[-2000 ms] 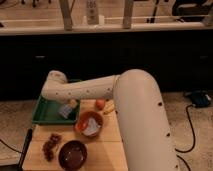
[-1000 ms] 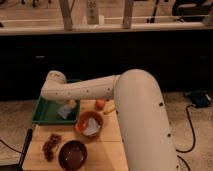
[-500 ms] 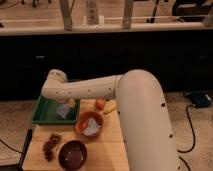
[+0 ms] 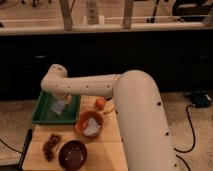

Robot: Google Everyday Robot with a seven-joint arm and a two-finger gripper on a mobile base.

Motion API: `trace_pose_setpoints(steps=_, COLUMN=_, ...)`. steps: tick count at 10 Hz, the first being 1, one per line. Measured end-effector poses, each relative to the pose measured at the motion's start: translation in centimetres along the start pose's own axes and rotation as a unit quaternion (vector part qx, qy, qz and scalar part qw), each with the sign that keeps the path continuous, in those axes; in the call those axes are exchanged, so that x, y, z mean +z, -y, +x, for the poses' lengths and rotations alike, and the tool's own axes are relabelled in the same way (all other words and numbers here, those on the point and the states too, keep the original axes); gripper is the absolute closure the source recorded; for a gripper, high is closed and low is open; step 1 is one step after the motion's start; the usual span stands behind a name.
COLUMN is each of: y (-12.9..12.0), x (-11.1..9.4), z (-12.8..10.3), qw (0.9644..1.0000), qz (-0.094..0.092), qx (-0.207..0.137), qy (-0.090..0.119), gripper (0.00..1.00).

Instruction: Place sponge in tray

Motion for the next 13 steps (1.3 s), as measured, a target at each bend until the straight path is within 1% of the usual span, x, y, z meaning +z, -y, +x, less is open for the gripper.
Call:
trace_pose_setpoints(steps=3, y=1.0, x=-0.1, z=0.5, qw=0.9997, qz=-0.004, qx=0.000, qy=0.025, gripper=0.20)
trace_pose_setpoints(steps=4, y=0.8, x=-0.1, z=0.3, qw=0.9996, qz=-0.008, qx=0.000, qy=0.027, gripper=0.20)
trace_pose_setpoints(steps=6, y=0.6, x=-0.2, z=0.5, qw=0.9996, qz=-0.007, qx=0.002, qy=0.027, gripper=0.20)
trace_pose_setpoints(steps=13, y=-0.1, x=-0.8, z=0.8, qw=0.9997, qz=0.006, qx=0.006, qy=0.025, gripper=0.20)
